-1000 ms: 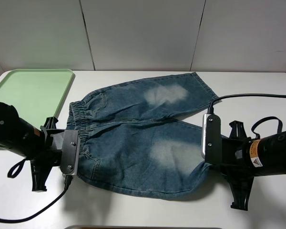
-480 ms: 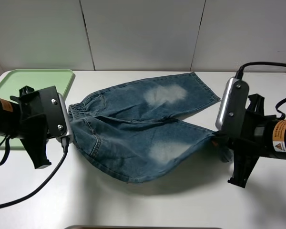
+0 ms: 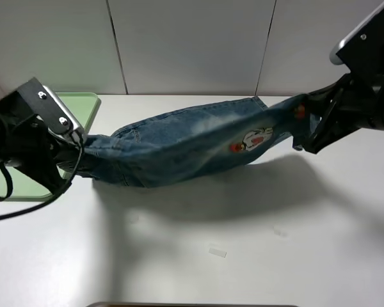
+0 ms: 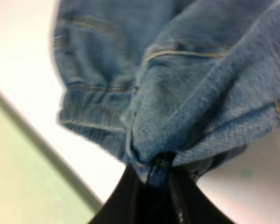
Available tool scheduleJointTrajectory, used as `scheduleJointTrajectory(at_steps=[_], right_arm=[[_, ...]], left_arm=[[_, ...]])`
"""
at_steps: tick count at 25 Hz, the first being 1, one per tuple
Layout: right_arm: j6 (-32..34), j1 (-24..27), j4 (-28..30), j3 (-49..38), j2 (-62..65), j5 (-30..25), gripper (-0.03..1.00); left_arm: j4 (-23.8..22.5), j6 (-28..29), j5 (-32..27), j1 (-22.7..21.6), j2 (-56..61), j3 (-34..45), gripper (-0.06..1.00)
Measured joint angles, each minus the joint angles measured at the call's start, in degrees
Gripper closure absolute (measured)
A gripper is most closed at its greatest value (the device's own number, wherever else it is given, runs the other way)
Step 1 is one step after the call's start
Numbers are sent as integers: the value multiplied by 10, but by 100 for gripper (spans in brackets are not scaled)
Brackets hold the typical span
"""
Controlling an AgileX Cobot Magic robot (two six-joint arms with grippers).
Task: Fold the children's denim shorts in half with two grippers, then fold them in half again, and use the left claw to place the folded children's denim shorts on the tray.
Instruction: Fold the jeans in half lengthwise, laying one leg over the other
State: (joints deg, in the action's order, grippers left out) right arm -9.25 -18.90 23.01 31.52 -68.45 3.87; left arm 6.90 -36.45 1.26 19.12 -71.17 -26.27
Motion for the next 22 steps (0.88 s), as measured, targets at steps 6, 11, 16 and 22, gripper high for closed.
scheduleJointTrajectory(at_steps=[6, 11, 16, 22], right_arm=[[2, 2, -1, 57, -76, 8, 99], [2, 2, -1, 103, -166, 10, 99], [2, 2, -16, 145, -234, 45, 99], [2, 3, -47, 173, -257, 82, 99]], left_arm=[[0, 29, 31, -55, 0, 0, 85], [0, 29, 62, -84, 0, 0, 86], [0, 29, 98, -115, 0, 0, 86], [-1, 29, 122, -139, -36, 0, 86]])
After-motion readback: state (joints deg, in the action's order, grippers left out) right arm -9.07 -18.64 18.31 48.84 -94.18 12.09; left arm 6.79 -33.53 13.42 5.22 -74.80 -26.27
